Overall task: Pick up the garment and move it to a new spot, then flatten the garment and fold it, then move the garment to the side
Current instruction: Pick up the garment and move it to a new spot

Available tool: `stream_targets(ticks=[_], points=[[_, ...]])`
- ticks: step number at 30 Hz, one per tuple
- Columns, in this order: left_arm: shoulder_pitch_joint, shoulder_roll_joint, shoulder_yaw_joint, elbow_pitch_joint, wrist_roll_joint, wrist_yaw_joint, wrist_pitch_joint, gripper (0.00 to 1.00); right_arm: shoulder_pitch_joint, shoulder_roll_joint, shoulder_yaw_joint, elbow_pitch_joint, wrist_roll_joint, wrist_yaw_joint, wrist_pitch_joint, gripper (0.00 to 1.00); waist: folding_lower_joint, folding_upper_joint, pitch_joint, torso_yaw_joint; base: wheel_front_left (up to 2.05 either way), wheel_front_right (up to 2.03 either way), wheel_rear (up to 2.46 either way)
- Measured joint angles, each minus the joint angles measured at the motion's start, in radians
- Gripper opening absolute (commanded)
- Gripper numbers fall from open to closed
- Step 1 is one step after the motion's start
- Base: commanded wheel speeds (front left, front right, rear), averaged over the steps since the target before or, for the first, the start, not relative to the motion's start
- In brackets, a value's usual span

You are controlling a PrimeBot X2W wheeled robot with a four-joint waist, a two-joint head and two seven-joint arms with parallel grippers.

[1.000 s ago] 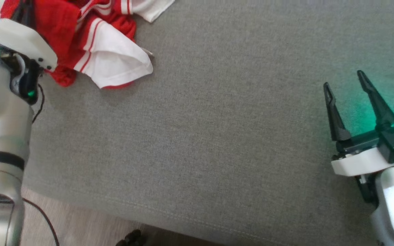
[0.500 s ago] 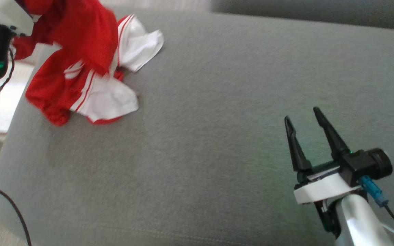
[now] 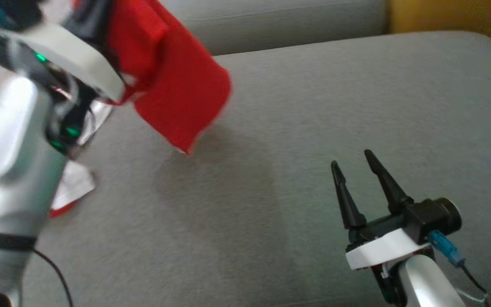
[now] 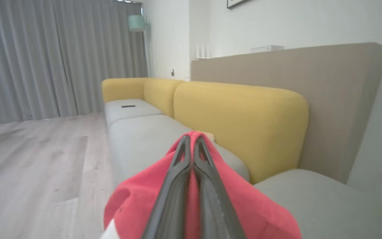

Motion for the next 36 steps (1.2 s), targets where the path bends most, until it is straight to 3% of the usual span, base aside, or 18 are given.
stream_targets(ticks=[6, 13, 15, 19, 22, 30, 36], points=[[0.113, -0.078, -0.084, 0.002, 0.0, 0.011, 0.014, 0.0, -0.004, 0.001, 0.037, -0.002, 0.037, 0.0, 0.0, 1.0, 0.0, 0.0, 0.01, -0.121, 0.0, 0.0, 0.0], [0.148, -0.237, -0.159, 0.155, -0.002, 0.004, -0.046, 0.0, -0.064, 0.001, 0.064, -0.026, 0.081, 0.0, 0.0, 1.0, 0.0, 0.0, 0.088, -0.203, 0.0, 0.0, 0.0], [0.149, -0.282, -0.182, 0.213, -0.008, -0.011, -0.068, 1.0, -0.092, 0.001, 0.067, -0.035, 0.088, 0.0, 0.0, 1.0, 0.0, 0.0, 0.115, -0.216, 0.0, 0.0, 0.0], [0.155, -0.333, -0.219, 0.311, 0.007, -0.019, -0.146, 1.0, -0.103, 0.001, 0.07, -0.033, 0.095, 0.0, 0.0, 1.0, 0.0002, 0.0, 0.148, -0.222, 0.0, 0.0, 0.0], [0.183, -0.339, -0.199, 0.329, 0.015, 0.003, -0.192, 1.0, -0.099, 0.001, 0.057, -0.027, 0.095, 0.0, 0.0, 1.0, 0.0001, 0.0, 0.139, -0.209, 0.0, 0.0, 0.0], [0.419, -0.329, 0.055, 0.072, 0.191, 0.102, -0.197, 1.0, 0.013, 0.003, -0.004, 0.002, 0.058, 0.0, 0.0, 1.0, 0.0, 0.0, 0.045, -0.121, 0.0, 0.0, 0.0], [0.65, -0.307, 0.245, -0.068, 0.293, 0.097, -0.198, 1.0, 0.058, 0.005, -0.056, 0.007, 0.045, 0.0, 0.0, 1.0, 0.0, 0.0, -0.016, -0.037, 0.0, 0.0, 0.0]])
